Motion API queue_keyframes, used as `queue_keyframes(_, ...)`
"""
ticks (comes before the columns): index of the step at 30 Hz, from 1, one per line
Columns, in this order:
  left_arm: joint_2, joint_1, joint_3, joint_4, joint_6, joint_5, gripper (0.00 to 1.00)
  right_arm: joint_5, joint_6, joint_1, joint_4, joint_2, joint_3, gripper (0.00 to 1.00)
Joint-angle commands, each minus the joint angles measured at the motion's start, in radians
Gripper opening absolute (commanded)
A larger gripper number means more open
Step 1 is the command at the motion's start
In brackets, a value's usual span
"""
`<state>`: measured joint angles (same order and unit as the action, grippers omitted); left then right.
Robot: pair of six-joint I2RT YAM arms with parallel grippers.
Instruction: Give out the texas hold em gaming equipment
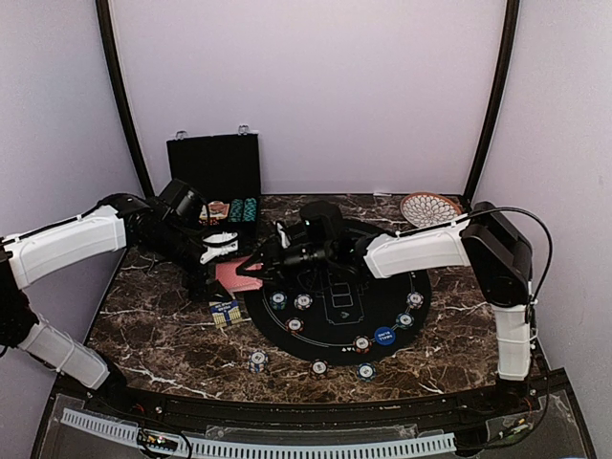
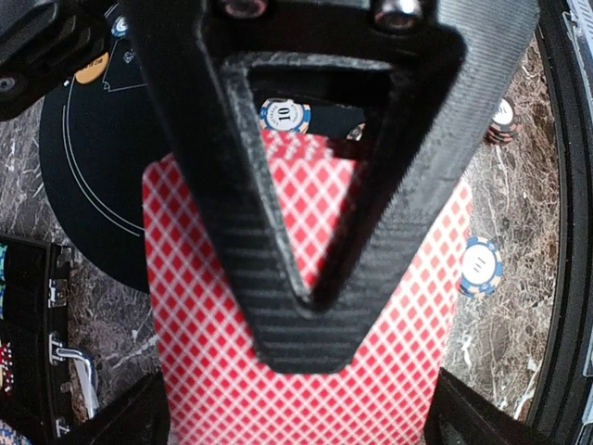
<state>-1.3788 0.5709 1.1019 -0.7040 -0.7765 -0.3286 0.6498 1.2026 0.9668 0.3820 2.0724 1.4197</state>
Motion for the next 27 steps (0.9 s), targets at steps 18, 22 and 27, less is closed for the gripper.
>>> queue_keyframes(18,-0.051,0.045,0.029,0.079,-0.022,-0.033,0.99,0.045,0.062,-0.008,0.11,0.061,0.031,0.13)
queue_keyframes(22,-0.044,0.055,0.008,0.091,-0.02,-0.032,0.98,0.051,0.081,-0.008,0.13,0.07,0.039,0.13)
queue_keyframes(27,-0.041,0.06,-0.016,0.099,-0.022,-0.019,0.99,0.054,0.103,-0.008,0.155,0.079,0.048,0.14)
